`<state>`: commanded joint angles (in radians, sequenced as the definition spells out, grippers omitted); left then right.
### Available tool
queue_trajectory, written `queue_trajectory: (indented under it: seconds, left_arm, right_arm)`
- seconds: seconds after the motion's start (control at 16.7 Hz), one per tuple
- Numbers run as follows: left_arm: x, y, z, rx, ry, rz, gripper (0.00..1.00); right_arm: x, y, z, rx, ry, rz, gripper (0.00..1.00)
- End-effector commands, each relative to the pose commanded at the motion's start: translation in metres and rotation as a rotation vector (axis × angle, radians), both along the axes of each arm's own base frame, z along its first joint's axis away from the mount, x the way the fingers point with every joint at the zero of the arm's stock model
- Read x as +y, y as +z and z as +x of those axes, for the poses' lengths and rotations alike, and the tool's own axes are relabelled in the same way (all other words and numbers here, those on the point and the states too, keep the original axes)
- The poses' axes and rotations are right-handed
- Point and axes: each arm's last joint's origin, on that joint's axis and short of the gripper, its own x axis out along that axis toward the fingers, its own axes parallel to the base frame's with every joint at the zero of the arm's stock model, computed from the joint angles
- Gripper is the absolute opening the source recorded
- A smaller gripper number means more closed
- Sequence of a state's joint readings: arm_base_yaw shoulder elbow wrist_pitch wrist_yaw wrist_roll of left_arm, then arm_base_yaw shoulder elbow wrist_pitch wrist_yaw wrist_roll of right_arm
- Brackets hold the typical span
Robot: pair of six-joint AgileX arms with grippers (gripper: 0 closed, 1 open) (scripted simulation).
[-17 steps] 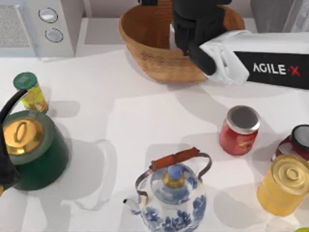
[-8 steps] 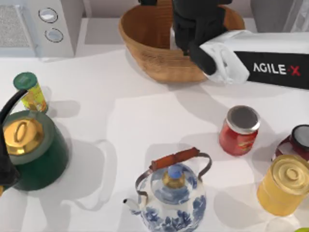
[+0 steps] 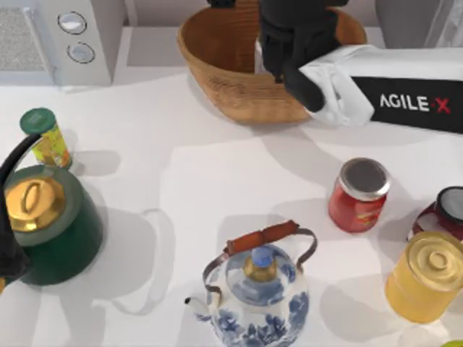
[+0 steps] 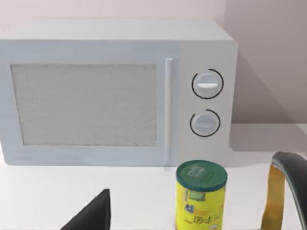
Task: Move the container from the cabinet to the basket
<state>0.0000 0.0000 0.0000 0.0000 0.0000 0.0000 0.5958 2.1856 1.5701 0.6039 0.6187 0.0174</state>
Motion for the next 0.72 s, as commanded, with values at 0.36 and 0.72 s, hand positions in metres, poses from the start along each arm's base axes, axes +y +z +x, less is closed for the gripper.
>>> queue_trajectory:
  seconds: [0.36, 0.72]
  left_arm:
    - [0.0, 0.0, 0.0, 0.0, 0.0, 0.0, 1.0]
    - [0.0, 0.0, 0.0, 0.0, 0.0, 0.0, 1.0]
  right_arm:
    - [0.0, 0.0, 0.0, 0.0, 0.0, 0.0, 1.0]
    - [-0.019, 0.008, -0.007, 0.027, -0.003, -0.018, 1.0]
